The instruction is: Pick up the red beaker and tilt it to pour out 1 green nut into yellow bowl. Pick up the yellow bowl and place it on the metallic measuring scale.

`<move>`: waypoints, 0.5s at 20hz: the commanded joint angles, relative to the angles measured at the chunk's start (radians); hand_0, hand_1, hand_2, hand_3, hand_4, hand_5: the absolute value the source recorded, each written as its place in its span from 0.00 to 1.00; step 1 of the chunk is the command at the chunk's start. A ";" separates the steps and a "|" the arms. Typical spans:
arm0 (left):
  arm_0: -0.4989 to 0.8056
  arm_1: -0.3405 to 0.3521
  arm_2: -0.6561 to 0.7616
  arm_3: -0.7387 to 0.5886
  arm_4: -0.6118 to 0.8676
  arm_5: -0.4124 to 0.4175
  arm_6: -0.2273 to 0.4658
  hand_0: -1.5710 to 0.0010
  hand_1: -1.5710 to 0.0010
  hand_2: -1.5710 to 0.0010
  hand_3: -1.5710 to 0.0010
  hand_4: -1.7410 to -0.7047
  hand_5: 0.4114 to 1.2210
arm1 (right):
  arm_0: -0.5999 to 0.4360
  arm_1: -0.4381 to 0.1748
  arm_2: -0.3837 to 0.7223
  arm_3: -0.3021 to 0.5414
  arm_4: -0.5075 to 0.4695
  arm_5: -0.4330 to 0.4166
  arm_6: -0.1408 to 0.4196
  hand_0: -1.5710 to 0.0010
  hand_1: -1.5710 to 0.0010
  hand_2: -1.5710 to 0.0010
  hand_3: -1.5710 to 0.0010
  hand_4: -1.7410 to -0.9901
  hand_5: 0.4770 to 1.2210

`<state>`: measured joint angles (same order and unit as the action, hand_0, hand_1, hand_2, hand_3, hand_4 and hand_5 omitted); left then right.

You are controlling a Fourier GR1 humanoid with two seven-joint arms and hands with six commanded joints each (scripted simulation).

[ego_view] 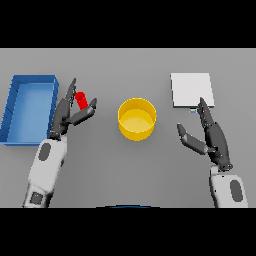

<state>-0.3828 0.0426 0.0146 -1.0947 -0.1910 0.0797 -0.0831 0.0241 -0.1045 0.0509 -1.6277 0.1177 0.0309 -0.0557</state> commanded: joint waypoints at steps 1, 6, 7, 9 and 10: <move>-0.024 0.002 0.009 0.031 0.002 0.001 -0.002 1.00 1.00 1.00 1.00 0.48 0.31 | -0.004 0.003 -0.003 0.003 -0.008 0.002 0.006 1.00 1.00 1.00 1.00 0.59 0.22; -0.070 -0.024 0.034 0.109 0.024 0.005 -0.073 1.00 1.00 1.00 1.00 0.40 0.37 | 0.000 0.003 -0.010 0.015 -0.013 0.002 -0.003 1.00 1.00 1.00 1.00 0.58 0.23; -0.086 -0.028 0.044 0.136 0.026 0.016 -0.072 1.00 1.00 0.97 0.98 0.38 0.39 | -0.010 0.002 -0.012 0.015 -0.014 0.002 -0.005 1.00 1.00 1.00 1.00 0.59 0.23; -0.091 -0.049 0.054 0.154 0.035 0.031 -0.102 0.78 0.80 0.79 0.85 0.34 0.44 | 0.004 0.010 0.000 0.005 -0.003 -0.003 -0.007 1.00 1.00 1.00 1.00 0.59 0.23; -0.101 -0.052 0.073 0.173 0.051 0.035 -0.113 0.63 0.65 0.65 0.73 0.31 0.46 | 0.001 0.008 -0.004 0.006 -0.006 -0.004 0.001 1.00 1.00 1.00 1.00 0.60 0.23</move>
<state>-0.4835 -0.0089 0.0878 -0.9214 -0.1402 0.1147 -0.1939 0.0247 -0.0962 0.0468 -1.6220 0.1118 0.0268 -0.0545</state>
